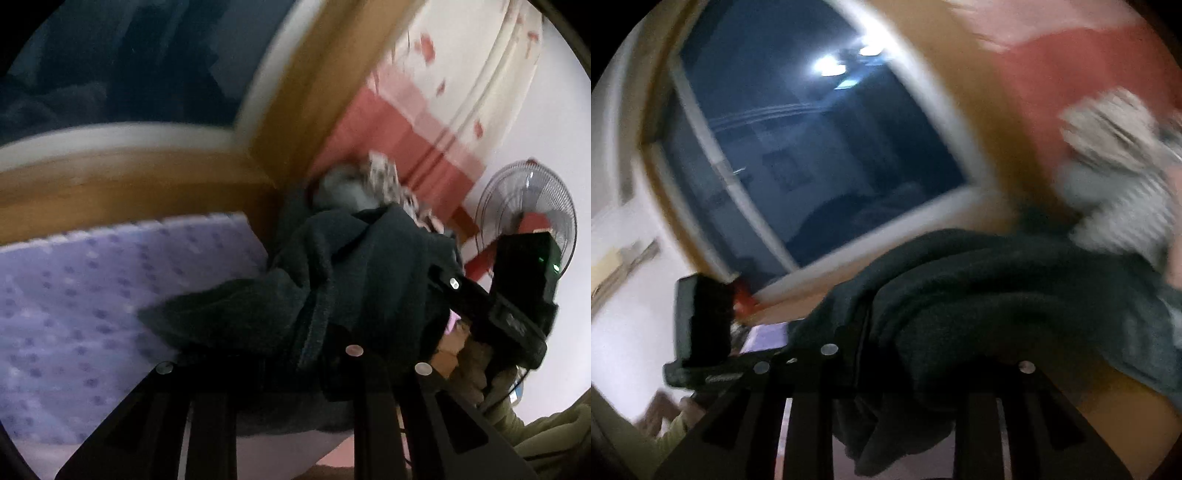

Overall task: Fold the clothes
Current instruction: 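Lower the sweater onto the bed with both grippers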

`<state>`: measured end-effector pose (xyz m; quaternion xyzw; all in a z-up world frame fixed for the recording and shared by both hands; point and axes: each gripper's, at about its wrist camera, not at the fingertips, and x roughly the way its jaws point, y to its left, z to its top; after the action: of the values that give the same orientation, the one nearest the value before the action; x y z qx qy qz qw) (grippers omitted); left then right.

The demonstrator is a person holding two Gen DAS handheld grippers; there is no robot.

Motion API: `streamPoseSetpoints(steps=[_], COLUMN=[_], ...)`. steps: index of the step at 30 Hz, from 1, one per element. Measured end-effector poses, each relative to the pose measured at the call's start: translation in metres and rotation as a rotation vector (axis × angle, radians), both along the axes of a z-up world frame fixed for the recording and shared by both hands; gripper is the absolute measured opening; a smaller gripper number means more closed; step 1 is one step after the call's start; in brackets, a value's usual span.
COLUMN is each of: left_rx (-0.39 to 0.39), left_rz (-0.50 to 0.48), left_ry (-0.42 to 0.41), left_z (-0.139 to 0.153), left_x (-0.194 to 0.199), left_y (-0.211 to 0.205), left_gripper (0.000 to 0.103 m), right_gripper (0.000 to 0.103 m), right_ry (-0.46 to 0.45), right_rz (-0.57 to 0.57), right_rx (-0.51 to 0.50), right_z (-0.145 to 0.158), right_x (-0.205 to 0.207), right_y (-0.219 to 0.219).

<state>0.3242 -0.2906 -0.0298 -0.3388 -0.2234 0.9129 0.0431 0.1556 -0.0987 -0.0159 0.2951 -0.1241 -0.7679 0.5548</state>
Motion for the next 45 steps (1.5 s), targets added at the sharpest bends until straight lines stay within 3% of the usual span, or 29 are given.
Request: streamPoseSetpoints(steps=[3,7,11,14,19,23,25,27,28,30,31,32,34,40,45], left_rx=[-0.015,-0.051,-0.075,-0.062,0.065,0.03,0.008,-0.02,-0.031,-0.052,-0.061,-0.084,-0.129,-0.236,-0.321], left_rz=[0.062,0.18,0.312,0.385,0.458,0.48,0.474,0.452,0.425,0.364,0.329,0.277,0.213,0.033,-0.042], left_ry=[0.056,0.088,0.028,-0.079,-0.207,-0.201,-0.183,-0.158,-0.137,-0.098,-0.081,-0.065,-0.048,-0.102,-0.204], left_z=[0.017,0.03,0.012,-0.02,-0.077,-0.081,-0.073,-0.061,-0.056,-0.047,-0.043,-0.038,-0.031,-0.03,-0.043], left_x=[0.041,0.107,0.161,0.188,0.229,0.255,0.267,0.273,0.272,0.266,0.262,0.252,0.234,0.16,0.1], left_y=[-0.036,-0.099,-0.164,-0.207,-0.251,-0.263,-0.262,-0.262,-0.258,-0.246,-0.239,-0.229,-0.217,-0.187,-0.175], left_gripper=[0.019,0.019,0.019,0.019,0.019,0.023,0.026,0.03,0.037,0.045,0.047,0.047,0.047,0.047,0.048], right_gripper=[0.023,0.023,0.023,0.025,0.029,0.047,0.05,0.054,0.056,0.076,0.08,0.081,0.083,0.083,0.082], right_ry=[0.083,0.075,0.101,0.054,-0.024,-0.093,-0.117,-0.139,-0.149,-0.155,-0.15,-0.138,-0.115,-0.226,-0.03], right_rz=[0.113,0.254,0.337,0.339,0.252,0.199,0.195,0.178,0.169,0.137,0.113,0.056,-0.012,-0.108,-0.158], right_rx=[-0.04,-0.07,0.009,0.131,0.346,0.408,0.425,0.405,0.394,0.337,0.29,0.218,0.203,0.366,0.544], right_z=[0.016,0.028,0.019,-0.02,-0.088,-0.103,-0.112,-0.1,-0.094,-0.081,-0.074,-0.064,-0.058,-0.082,-0.103], right_x=[0.051,0.109,0.167,0.197,0.227,0.233,0.224,0.228,0.23,0.232,0.233,0.232,0.23,0.194,0.174], right_y=[-0.042,-0.107,-0.184,-0.249,-0.305,-0.32,-0.313,-0.296,-0.288,-0.267,-0.254,-0.24,-0.226,-0.217,-0.217])
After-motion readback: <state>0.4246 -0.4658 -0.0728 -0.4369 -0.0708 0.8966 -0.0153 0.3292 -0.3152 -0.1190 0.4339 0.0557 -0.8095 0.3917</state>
